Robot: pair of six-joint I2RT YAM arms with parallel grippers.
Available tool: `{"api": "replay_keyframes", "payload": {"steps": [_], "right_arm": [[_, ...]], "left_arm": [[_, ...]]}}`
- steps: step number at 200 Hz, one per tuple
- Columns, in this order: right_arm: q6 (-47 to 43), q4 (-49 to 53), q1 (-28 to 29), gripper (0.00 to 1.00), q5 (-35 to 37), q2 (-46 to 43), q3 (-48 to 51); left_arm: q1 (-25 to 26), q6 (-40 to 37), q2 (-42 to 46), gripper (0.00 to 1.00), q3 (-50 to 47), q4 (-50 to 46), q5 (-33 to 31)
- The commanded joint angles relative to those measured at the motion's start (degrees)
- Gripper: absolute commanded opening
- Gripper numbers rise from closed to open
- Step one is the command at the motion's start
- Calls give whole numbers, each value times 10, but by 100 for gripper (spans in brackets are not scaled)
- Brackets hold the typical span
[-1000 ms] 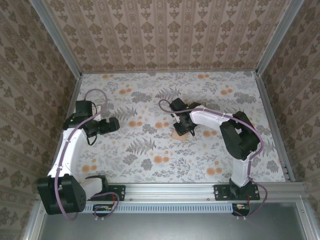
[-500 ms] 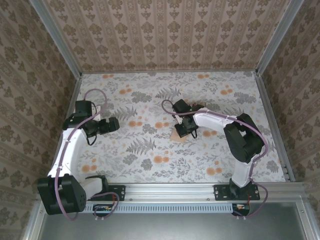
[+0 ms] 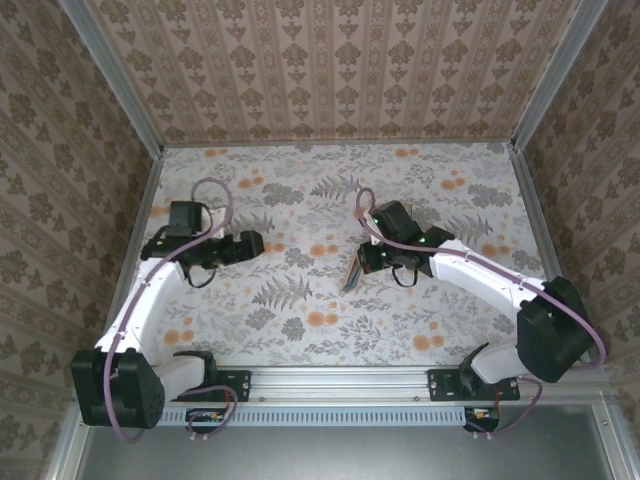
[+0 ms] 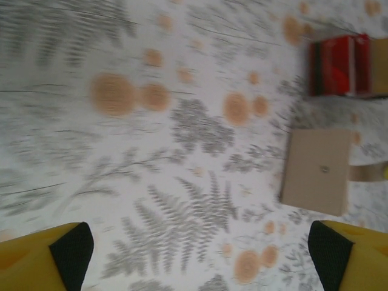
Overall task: Put the credit cards into the card holder
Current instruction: Open the button on the card holder, then open the card holder at the bottom-center of the table.
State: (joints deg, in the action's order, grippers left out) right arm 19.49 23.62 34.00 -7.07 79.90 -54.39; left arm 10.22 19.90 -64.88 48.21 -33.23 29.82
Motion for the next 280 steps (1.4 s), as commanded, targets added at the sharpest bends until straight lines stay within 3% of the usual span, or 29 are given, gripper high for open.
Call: {"api": "replay_keyframes", "payload": {"steps": [1, 34, 98, 187, 229, 244, 280], "right_arm": [[10, -4, -8, 3, 29, -49, 37], [21, -20, -29, 2, 23, -84, 82], [26, -40, -35, 2, 0, -120, 96], [37, -63, -41, 2, -19, -123, 109], [37, -63, -54, 2, -21, -116, 114], [39, -64, -59, 2, -20, -116, 119], [47, -64, -75, 2, -14, -106, 131]], "left_arm": [[89, 91, 1, 95, -31, 113, 31], [221, 149, -66, 93, -33, 201, -14], [329, 158, -206, 94, 75, 225, -41], [347, 178, -307, 93, 100, 272, -30], [352, 194, -347, 74, 108, 298, 4], [352, 192, -352, 63, 111, 298, 13], [342, 172, -332, 61, 112, 267, -1]]}}
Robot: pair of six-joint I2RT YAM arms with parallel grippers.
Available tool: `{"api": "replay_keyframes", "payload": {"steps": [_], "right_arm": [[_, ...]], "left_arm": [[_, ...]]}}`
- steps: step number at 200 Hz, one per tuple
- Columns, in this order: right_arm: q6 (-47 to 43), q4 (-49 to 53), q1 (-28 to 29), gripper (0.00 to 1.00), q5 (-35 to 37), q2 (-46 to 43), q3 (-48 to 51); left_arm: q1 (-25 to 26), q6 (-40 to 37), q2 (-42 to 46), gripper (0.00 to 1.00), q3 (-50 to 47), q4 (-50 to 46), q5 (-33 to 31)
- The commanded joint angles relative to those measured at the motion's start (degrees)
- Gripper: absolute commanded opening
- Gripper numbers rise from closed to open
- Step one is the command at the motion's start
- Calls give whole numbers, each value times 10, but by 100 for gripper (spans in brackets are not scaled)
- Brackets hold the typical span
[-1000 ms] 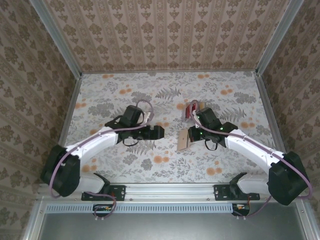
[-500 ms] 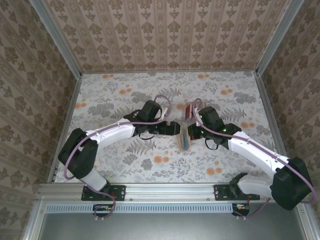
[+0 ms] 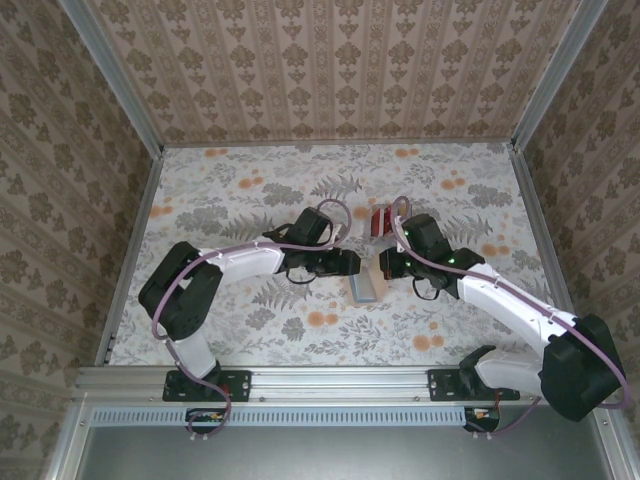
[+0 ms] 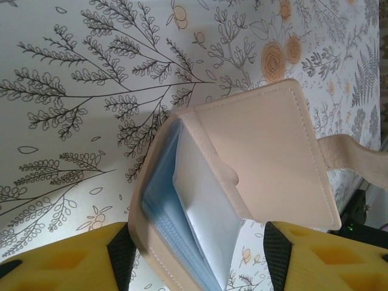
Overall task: Put the credit cards into the card holder
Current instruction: Open the card holder at the bottom-center of the table.
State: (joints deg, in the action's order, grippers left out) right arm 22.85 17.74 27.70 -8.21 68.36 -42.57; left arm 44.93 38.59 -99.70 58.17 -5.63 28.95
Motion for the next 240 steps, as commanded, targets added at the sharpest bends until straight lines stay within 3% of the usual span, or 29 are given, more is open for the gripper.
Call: {"api": "replay_keyframes", "payload": {"steps": [1, 28, 78, 114, 145, 189, 208, 240], "right_arm": [[14, -5, -13, 2, -2, 10, 14], [19, -6, -30, 2, 16, 34, 28], [25, -23, -49, 2, 25, 76, 55], [31, -32, -50, 2, 22, 87, 59], [31, -38, -51, 4, 13, 88, 57], [23, -12, -53, 9, 17, 79, 44], [24, 2, -58, 17, 14, 60, 38], [26, 39, -63, 38, 1, 12, 21]], "left_arm": [[-5, -14, 17, 61, 12, -8, 8], [-7, 2, 23, 59, 2, 17, 22], [-6, 17, 24, 46, -1, 42, 32], [-5, 21, 17, 20, 1, 50, 42], [-6, 18, 12, 19, 4, 46, 38], [-9, 9, 10, 9, 4, 29, 34], [-14, -1, 17, 8, -4, 9, 21], [-25, -3, 37, 7, -44, 11, 15]]}}
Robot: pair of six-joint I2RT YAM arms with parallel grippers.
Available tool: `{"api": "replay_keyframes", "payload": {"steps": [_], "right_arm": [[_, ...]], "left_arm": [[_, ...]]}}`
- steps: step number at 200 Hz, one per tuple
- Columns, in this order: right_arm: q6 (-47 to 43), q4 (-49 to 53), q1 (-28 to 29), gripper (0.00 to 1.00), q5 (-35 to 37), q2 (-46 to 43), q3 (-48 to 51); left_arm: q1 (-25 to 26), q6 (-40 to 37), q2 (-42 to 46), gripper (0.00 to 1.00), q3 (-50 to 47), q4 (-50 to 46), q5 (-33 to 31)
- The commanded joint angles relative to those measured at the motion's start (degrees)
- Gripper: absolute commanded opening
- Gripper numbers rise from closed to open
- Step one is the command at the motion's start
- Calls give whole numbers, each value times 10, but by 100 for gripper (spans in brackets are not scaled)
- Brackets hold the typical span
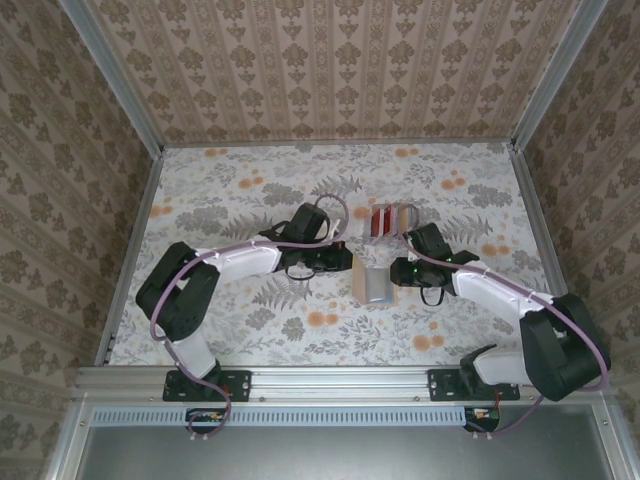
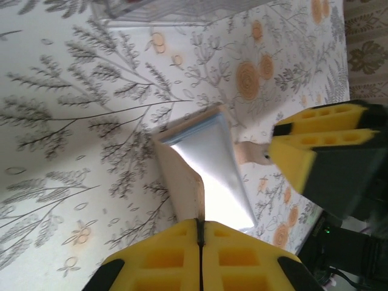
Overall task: Put the credit cards into the card holder
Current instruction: Open the card holder at the bottom-center of the table, then flip over the card slot in the card holder.
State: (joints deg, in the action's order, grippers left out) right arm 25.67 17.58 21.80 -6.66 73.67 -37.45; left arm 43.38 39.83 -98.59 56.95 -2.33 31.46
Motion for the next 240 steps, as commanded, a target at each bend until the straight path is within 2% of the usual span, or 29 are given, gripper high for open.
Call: {"api": "replay_keyframes", "payload": {"steps": [1, 37, 62, 99, 113, 132, 149, 179, 240], "right_arm": [[-2, 41, -4, 38, -15, -43, -31], [9, 82, -4, 50, -90, -76, -55], [36, 81, 1, 50, -144, -77, -48], [86, 55, 25, 45, -194, -81, -16], [99, 72, 46, 44, -185, -80, -16], [123, 106, 101, 44, -134, -93, -28], [147, 94, 134, 44, -102, -102, -15], [159, 42, 136, 44, -93, -56, 14], [148, -16, 137, 44, -58, 55, -5]], "left_arm": [[-10, -14, 27, 7, -33, -21, -10], [-9, 17, 56, 4, -88, 18, -37], [-9, 49, 72, 3, -131, 67, -56], [-1, 87, 93, 1, -172, 101, -88], [3, 104, 110, 0, -189, 105, -116], [9, 125, 138, 0, -214, 116, -155], [16, 136, 160, 0, -230, 124, -184], [21, 138, 162, 0, -229, 116, -198], [43, 149, 161, 0, -235, 120, -203]]}}
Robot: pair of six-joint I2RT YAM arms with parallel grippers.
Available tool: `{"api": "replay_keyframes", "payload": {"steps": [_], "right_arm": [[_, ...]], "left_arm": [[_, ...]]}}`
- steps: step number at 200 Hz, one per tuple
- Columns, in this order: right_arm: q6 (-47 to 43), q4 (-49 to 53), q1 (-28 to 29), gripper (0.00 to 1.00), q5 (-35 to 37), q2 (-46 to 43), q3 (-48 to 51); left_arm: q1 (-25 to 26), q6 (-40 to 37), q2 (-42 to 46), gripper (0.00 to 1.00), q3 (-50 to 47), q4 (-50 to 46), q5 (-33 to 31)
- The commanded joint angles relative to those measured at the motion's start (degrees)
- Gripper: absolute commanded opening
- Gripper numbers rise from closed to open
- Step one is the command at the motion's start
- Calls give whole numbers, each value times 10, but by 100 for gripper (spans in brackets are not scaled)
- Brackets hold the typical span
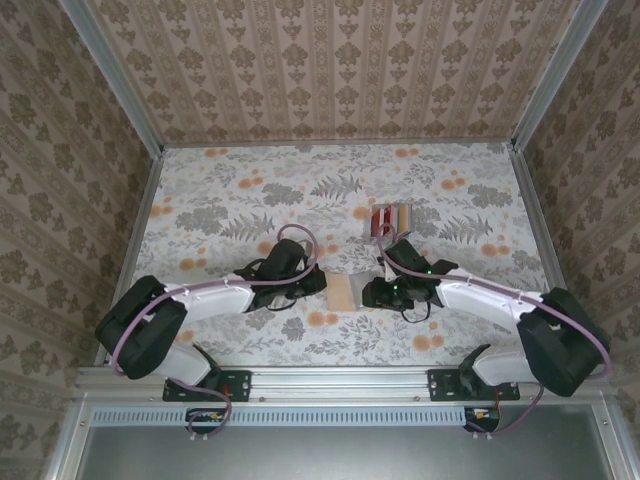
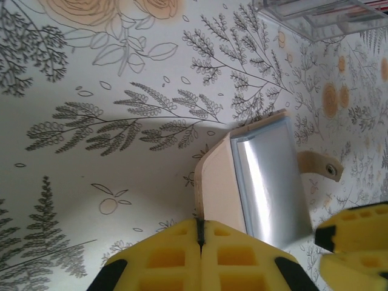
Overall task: Put the credit cards into the card holder
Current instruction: Flip over the card slot in the card holder.
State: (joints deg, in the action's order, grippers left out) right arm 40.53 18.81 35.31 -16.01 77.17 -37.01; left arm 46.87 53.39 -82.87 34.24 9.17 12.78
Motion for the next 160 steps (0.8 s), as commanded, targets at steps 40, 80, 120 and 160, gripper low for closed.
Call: {"api": "replay_keyframes", "payload": {"steps": [40, 80, 120, 160], "right_arm": [[-3, -34, 2, 44, 54, 51, -24], [-23, 24, -3, 44, 102, 29, -32], [-14, 8, -12, 44, 94, -13, -18], [-3, -37, -6, 44, 53, 43, -27]], "left_arm": [[8, 5, 16, 0, -11, -17, -30], [8, -3, 28, 0, -10, -36, -37], [8, -4, 17, 0, -7, -31, -32], [8, 0, -10, 0, 6, -18, -14]]}}
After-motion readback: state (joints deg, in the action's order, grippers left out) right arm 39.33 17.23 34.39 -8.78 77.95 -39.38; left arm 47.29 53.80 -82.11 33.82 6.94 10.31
